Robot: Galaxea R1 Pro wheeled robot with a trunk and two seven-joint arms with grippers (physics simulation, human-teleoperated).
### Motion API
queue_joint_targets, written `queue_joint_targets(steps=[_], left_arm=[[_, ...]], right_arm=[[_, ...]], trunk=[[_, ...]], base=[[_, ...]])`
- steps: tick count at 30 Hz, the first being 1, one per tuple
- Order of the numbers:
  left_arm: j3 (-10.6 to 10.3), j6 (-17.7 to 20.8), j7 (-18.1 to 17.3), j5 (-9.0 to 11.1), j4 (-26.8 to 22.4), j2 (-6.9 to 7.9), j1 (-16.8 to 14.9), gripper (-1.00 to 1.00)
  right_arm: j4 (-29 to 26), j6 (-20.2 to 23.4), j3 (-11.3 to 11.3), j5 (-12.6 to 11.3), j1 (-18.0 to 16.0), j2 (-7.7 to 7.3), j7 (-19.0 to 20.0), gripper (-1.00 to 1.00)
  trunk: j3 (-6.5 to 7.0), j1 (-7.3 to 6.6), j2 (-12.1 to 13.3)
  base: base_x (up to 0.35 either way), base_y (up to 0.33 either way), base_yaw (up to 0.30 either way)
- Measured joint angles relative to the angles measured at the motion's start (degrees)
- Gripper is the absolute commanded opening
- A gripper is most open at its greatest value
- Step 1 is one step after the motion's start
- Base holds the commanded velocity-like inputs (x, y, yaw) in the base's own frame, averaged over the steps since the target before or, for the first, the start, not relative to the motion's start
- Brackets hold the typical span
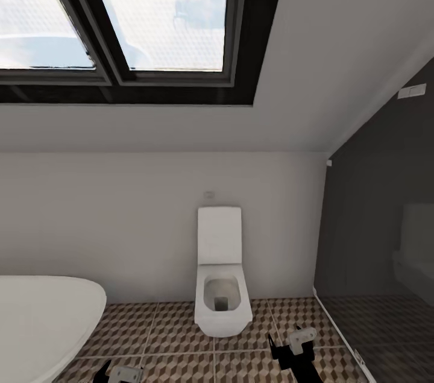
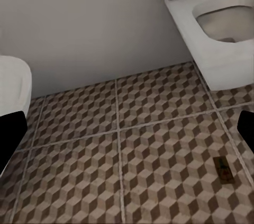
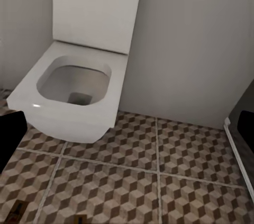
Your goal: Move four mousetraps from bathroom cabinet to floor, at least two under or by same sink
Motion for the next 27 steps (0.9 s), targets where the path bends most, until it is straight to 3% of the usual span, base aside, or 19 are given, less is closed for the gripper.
queue_joint_targets(steps=[27], left_arm=[[0.00, 0.09, -0.03, 0.00, 0.00, -0.02, 0.00, 1.00]], right_arm=[[0.00, 0.04, 0.00, 0.02, 0.00, 0.04, -0.10, 1.00]], trunk=[[2.50, -5.93, 10.84]], base=[[0.000, 0.000, 0.000]])
